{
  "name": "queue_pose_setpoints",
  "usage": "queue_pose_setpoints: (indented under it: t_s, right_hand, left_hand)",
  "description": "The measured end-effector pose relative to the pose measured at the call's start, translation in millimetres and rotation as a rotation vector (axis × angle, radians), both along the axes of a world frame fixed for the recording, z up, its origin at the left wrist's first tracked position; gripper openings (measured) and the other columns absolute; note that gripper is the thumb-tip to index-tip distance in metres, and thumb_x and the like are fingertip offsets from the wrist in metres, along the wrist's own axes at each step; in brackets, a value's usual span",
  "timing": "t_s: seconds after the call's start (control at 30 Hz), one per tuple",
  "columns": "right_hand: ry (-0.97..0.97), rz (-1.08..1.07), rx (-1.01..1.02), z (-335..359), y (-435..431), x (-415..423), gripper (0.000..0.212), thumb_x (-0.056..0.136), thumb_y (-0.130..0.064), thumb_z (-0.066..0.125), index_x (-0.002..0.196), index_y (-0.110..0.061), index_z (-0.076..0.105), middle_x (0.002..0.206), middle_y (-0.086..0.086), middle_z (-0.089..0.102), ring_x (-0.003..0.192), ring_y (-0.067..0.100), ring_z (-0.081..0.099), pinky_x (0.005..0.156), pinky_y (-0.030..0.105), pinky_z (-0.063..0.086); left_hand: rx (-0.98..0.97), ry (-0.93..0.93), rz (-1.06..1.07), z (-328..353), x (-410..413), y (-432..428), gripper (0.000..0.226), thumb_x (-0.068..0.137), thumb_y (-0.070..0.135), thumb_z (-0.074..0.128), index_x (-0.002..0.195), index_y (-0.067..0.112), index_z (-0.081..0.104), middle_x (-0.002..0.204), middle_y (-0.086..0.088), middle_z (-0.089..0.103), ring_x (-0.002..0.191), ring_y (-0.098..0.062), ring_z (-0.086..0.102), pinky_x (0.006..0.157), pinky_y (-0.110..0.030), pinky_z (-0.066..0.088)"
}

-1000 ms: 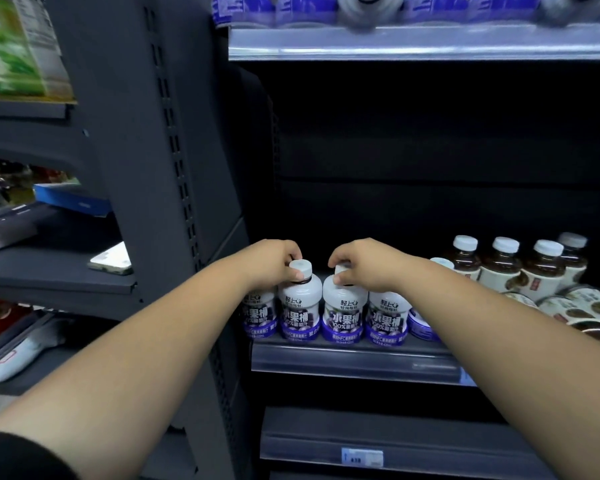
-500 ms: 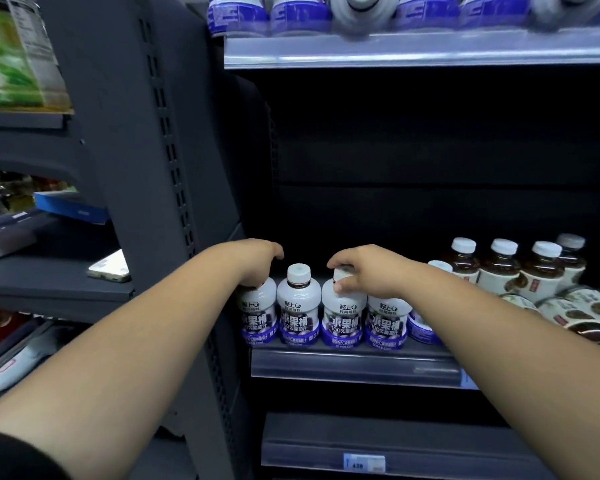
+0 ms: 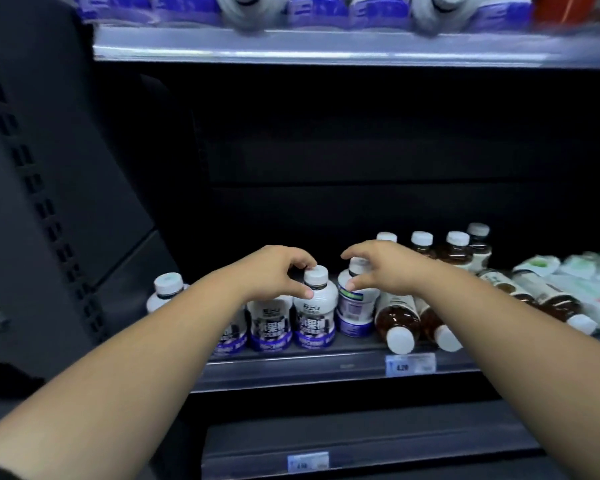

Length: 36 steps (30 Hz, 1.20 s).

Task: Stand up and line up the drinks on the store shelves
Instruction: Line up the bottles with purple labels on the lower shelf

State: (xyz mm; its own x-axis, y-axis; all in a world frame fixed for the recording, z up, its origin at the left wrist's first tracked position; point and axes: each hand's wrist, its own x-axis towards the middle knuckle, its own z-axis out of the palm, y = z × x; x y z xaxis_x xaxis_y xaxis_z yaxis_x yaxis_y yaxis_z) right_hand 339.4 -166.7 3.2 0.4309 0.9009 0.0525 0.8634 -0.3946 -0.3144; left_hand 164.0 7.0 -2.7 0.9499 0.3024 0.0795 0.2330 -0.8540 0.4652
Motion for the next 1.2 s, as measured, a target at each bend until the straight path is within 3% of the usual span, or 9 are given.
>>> queue_pose_setpoints:
  t_s: [0.2,0.47,0.67,0.77,0.87,0.93,1.0,1.13,1.2]
  right_hand:
    - [-0.041,0.092,-0.006,-2.5,-1.5,13.0,0.067,0.084,-0.04,0.077,0.144,-0.031,0.049,0.149,-0.004,0.048,0.132,0.017,0.048,0.105,0.032,0.042]
    - [-0.04,0.011,0.038,-13.4,9.3,22.8,0.051,0.087,-0.041,0.073,0.134,-0.03,0.057,0.133,0.0,0.061,0.115,0.021,0.059,0.092,0.036,0.051]
    - [0.139,0.157,0.042,-6.6,0.0,23.7,0.035,0.087,-0.012,0.074,0.115,-0.029,0.066,0.109,-0.019,0.063,0.1,0.0,0.058,0.087,0.022,0.046]
    - [0.239,0.12,0.063,-9.4,-5.1,20.2,0.045,0.086,-0.019,0.076,0.126,-0.031,0.061,0.118,-0.019,0.059,0.112,0.002,0.056,0.091,0.02,0.044]
    - [0.134,-0.004,0.07,-15.3,-3.1,13.5,0.041,0.081,-0.039,0.079,0.119,-0.032,0.063,0.113,-0.011,0.063,0.107,0.012,0.06,0.092,0.034,0.051]
    - [0.204,0.003,0.026,-10.8,-4.3,12.3,0.035,0.083,-0.028,0.077,0.116,-0.034,0.065,0.115,-0.01,0.063,0.107,0.014,0.06,0.093,0.036,0.052]
    - [0.344,0.024,-0.034,-4.7,-6.3,10.1,0.045,0.084,-0.015,0.072,0.122,-0.038,0.064,0.122,-0.013,0.06,0.111,0.01,0.057,0.096,0.034,0.05]
    - [0.244,-0.114,0.09,-9.0,-5.0,5.1,0.045,0.083,-0.032,0.078,0.125,-0.033,0.061,0.119,-0.009,0.061,0.103,0.008,0.058,0.091,0.032,0.05]
    - [0.295,-0.089,0.076,-9.2,-6.8,7.4,0.042,0.085,-0.02,0.075,0.123,-0.034,0.064,0.121,-0.008,0.062,0.106,0.009,0.059,0.093,0.032,0.05]
  left_hand:
    - [0.092,0.106,0.124,7.6,-7.8,5.7,0.063,0.073,0.015,0.082,0.127,0.036,0.06,0.126,0.016,0.057,0.116,-0.006,0.053,0.097,-0.025,0.044]
    - [0.014,-0.014,0.274,-9.1,-23.4,8.2,0.048,0.079,0.032,0.08,0.124,0.033,0.064,0.125,0.013,0.062,0.114,-0.006,0.057,0.101,-0.027,0.045]
    - [-0.058,-0.088,0.166,-14.1,2.5,-8.1,0.046,0.08,0.04,0.078,0.123,0.034,0.064,0.121,0.015,0.063,0.114,-0.004,0.057,0.102,-0.031,0.046]
    - [-0.047,-0.062,0.132,-13.8,15.2,-11.6,0.046,0.081,0.046,0.075,0.125,0.036,0.062,0.121,0.017,0.063,0.111,-0.003,0.057,0.101,-0.031,0.046]
    - [0.006,-0.039,0.152,-18.1,22.6,-10.0,0.044,0.082,0.053,0.069,0.123,0.044,0.061,0.12,0.018,0.064,0.109,-0.006,0.058,0.097,-0.036,0.049]
    - [0.019,-0.043,0.169,-20.8,23.8,-8.1,0.041,0.081,0.057,0.066,0.12,0.049,0.06,0.117,0.02,0.064,0.106,-0.007,0.059,0.094,-0.038,0.051]
    - [0.041,-0.04,0.178,-22.0,22.7,-7.2,0.039,0.083,0.059,0.064,0.121,0.05,0.058,0.117,0.02,0.064,0.106,-0.008,0.058,0.092,-0.037,0.051]
    - [0.099,-0.045,0.183,-22.8,21.2,-10.5,0.039,0.086,0.06,0.06,0.124,0.05,0.056,0.117,0.019,0.064,0.107,-0.009,0.058,0.089,-0.035,0.05]
    - [0.099,-0.042,0.193,-22.2,20.4,-11.2,0.039,0.086,0.06,0.059,0.123,0.051,0.056,0.117,0.019,0.064,0.106,-0.009,0.058,0.089,-0.035,0.05]
